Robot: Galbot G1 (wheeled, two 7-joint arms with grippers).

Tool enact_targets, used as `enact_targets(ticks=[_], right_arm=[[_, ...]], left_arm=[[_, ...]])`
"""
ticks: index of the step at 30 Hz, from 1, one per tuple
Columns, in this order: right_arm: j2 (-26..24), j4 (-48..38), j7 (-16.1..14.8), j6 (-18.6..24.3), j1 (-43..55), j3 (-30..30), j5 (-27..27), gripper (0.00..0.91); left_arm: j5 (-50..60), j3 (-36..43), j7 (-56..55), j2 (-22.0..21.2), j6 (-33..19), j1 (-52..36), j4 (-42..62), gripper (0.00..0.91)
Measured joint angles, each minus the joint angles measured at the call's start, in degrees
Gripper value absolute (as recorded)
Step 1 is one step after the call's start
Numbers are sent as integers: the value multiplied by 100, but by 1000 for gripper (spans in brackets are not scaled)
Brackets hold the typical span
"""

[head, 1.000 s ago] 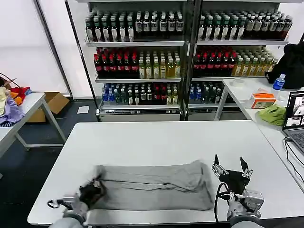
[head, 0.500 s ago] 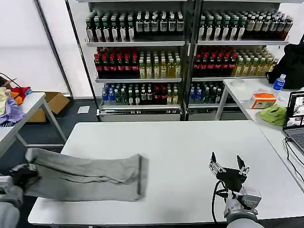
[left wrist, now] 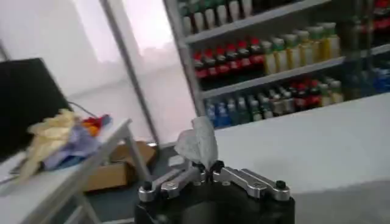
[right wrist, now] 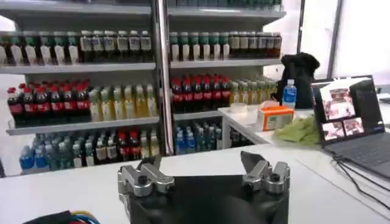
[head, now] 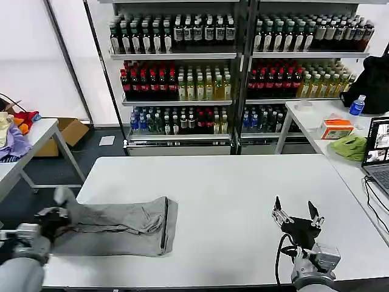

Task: Fold and organize the clothes.

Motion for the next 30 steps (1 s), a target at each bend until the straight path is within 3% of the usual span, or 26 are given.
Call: enact_targets(ticks=[9,18,19,20,21,30], right_arm=[[173,133,-20,91,-284,144,-129,907],[333,174,-29,212,-560,279,-218,907],[353,183,-30,215,-580,279,-233,907],[367,190,-30,219,-595,279,-245,907],[385,192,-34,223,-608,278,-259,907],[396,151,-77,259,-645,290,-304,907]], left_arm=[[148,1423,-187,-696,318,-358,-137,0],[75,2319,-326,-901,537,-814,-117,0],[70,2387,-329,-915,551,-857,-102,111],[67,2463,-332,-935,566,-898,-83,806],[56,2520,-330,-958,577,-928,-71,907],[137,2764,-246,-1147,624,-1115,188,907]])
